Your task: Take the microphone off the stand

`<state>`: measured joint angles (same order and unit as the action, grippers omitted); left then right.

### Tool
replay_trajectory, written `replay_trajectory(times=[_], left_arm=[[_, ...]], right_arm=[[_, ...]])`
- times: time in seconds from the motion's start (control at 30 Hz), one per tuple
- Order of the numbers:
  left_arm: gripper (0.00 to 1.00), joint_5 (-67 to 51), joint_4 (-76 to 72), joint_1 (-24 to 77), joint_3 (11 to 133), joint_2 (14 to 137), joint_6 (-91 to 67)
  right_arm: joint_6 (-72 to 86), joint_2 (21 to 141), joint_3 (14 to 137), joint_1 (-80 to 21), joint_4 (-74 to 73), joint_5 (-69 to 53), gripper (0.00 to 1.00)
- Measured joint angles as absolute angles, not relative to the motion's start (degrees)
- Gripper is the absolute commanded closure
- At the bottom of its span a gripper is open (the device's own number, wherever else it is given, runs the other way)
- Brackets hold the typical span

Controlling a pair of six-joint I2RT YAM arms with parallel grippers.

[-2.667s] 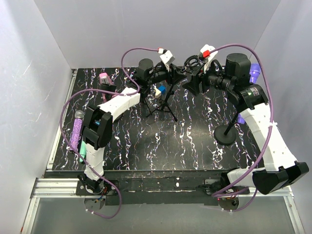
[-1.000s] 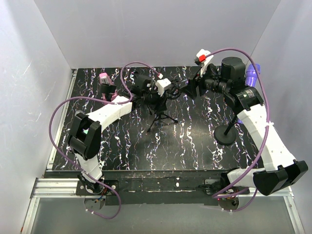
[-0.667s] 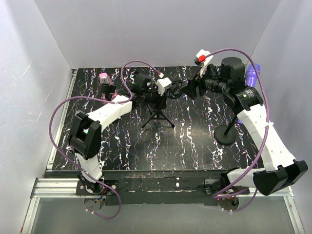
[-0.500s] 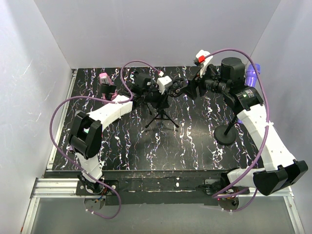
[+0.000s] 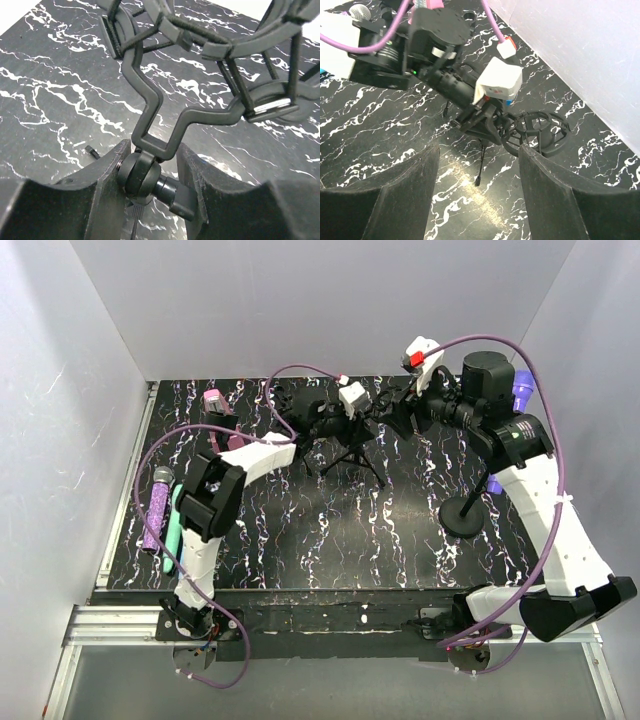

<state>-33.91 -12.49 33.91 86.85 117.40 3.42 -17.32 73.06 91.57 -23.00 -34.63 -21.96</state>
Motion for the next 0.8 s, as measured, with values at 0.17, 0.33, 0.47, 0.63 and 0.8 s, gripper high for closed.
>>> replay_trajectory(times=[0.17, 0.33, 0.47, 0.63, 0.8], left_arm=[[0.94, -33.43, -15.00, 33.98, 92.55, 123.50, 2.48], [0.47, -32.64, -14.74, 33.98, 94.26, 124.40, 1.69], [0.32, -32.10, -14.85, 33.98, 95.09, 124.40, 1.50], [0.02, -30.59, -13.82, 33.98, 95.11, 123.42, 1.93], [0.02, -29.54, -8.99, 33.93, 95.09, 118.63, 2.35]], right_arm=[[-18.17, 72.55, 92.05, -23.00, -36.23, -21.43, 0.29], [-18.26, 72.07, 92.05, -23.00, -36.67, -20.82, 0.29], [-18.20, 71.77, 92.05, -23.00, -36.36, -20.64, 0.29], [-17.30, 72.23, 93.23, -23.00, -36.36, -19.79, 0.27], [-15.49, 72.84, 97.67, -22.98, -37.19, -17.98, 0.26]])
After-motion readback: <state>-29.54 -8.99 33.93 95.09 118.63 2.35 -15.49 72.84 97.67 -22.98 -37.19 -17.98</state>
